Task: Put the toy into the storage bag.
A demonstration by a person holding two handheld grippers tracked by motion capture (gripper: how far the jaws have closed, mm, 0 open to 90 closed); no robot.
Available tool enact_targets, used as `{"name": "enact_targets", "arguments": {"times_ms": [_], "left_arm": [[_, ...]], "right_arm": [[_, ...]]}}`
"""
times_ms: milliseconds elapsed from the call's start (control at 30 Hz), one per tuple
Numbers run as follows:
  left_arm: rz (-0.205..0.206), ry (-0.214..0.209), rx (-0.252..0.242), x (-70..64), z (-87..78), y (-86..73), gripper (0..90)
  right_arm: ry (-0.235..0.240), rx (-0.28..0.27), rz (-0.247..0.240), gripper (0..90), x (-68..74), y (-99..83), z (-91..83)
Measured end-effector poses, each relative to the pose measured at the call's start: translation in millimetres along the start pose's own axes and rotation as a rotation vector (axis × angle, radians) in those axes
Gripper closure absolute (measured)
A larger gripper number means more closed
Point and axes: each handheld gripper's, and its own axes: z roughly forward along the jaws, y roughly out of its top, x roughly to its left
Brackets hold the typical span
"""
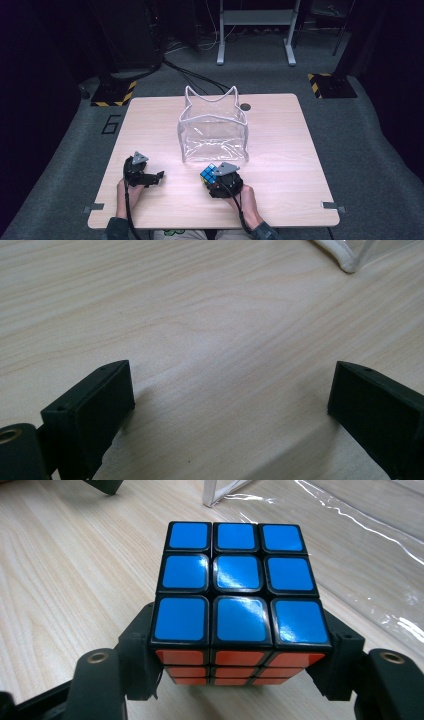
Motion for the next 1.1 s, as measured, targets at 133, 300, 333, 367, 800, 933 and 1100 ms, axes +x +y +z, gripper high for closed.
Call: {"name": "enact_targets", "arguments": {"times_ms": [133,300,333,367,800,933,1100], "left_arm": [[0.000,0.000,0.000,0.0,0.0,0.0,4.4],[0.000,0.000,0.000,0.0,0.0,0.0,4.4],[0.000,0.000,0.000,0.0,0.0,0.0,4.4],[0.000,0.000,0.000,0.0,0.0,0.0,4.3],[0.000,0.000,0.000,0.0,0.0,0.0,4.3],[0.000,0.000,0.000,0.0,0.0,0.0,4.4],[0.000,0.000,0.000,0.0,0.0,0.0,4.3]], "right_arm": [[0.013,-0.011,-0.002,33.4,-7.2,4.3,-6.4],[0.026,-0.025,0.010,33.4,-15.9,11.2,-16.2],[0.026,-0.027,0.019,33.4,-16.7,12.8,-18.0],[0.027,-0.030,0.019,33.4,-17.8,13.9,-19.4],[0.038,-0.061,0.031,33.5,-37.5,36.2,-45.2],[0.033,-0.068,0.028,33.4,-41.8,42.1,-51.1],[0.029,-0.074,0.018,33.5,-48.4,50.0,-58.3]]}}
